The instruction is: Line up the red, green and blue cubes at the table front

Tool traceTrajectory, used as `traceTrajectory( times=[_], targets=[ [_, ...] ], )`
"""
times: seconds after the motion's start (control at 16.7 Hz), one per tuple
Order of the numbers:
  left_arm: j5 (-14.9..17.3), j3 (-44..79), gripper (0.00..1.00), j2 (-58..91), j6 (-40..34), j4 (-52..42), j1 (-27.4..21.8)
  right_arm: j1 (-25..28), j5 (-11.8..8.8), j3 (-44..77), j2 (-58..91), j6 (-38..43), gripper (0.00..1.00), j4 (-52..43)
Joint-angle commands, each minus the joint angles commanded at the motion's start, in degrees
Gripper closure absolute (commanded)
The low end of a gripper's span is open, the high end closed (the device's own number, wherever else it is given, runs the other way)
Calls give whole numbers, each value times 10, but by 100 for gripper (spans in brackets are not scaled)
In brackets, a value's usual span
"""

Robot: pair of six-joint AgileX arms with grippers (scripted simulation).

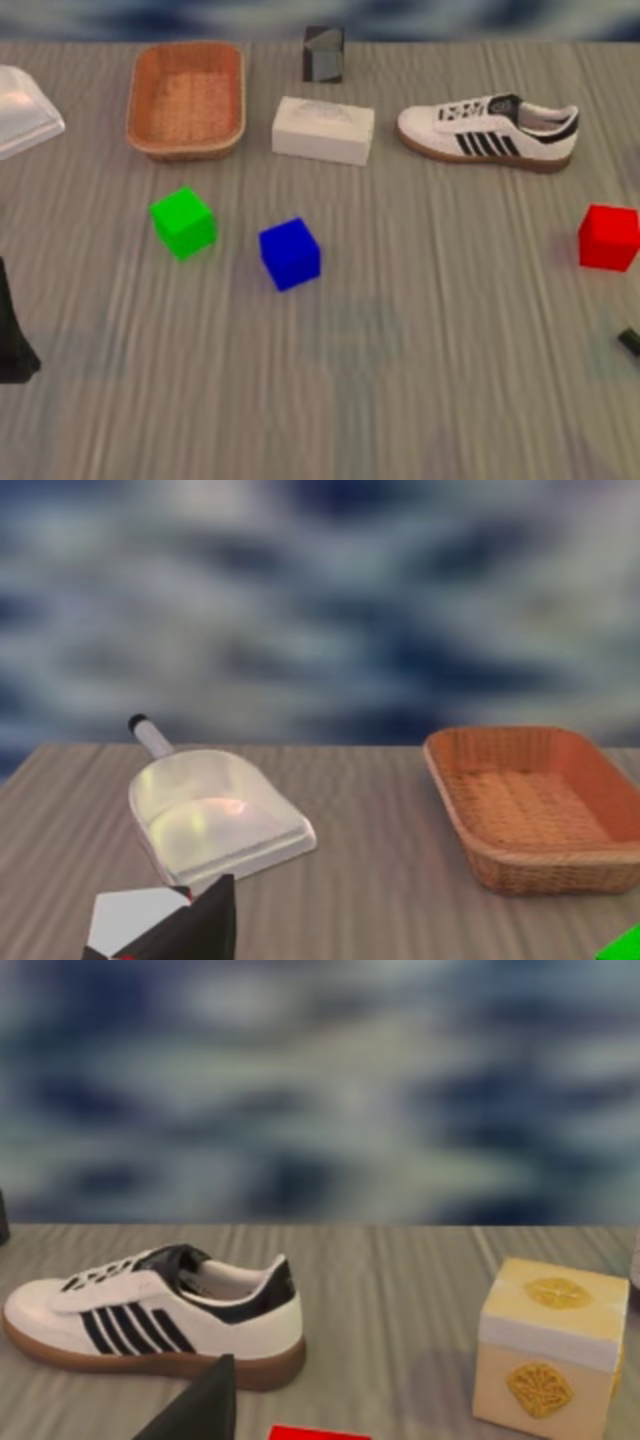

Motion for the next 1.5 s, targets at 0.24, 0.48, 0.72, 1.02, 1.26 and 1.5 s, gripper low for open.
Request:
traceTrajectory(
  times=[0.24,0.48,0.72,1.02,1.26,1.5],
  targets=[
    [0,0,0,0,0,0,0,2,-1,17,17,3,0,-12],
    [0,0,0,0,0,0,0,7,-2,122,125,20,0,-81],
    [0,0,0,0,0,0,0,14,0,293,325,44,0,-193],
    [0,0,0,0,0,0,0,24,3,533,654,77,0,-364],
    [0,0,0,0,0,0,0,33,7,712,905,103,0,-495],
    [0,0,0,0,0,0,0,40,6,866,1089,126,0,-597]
  ],
)
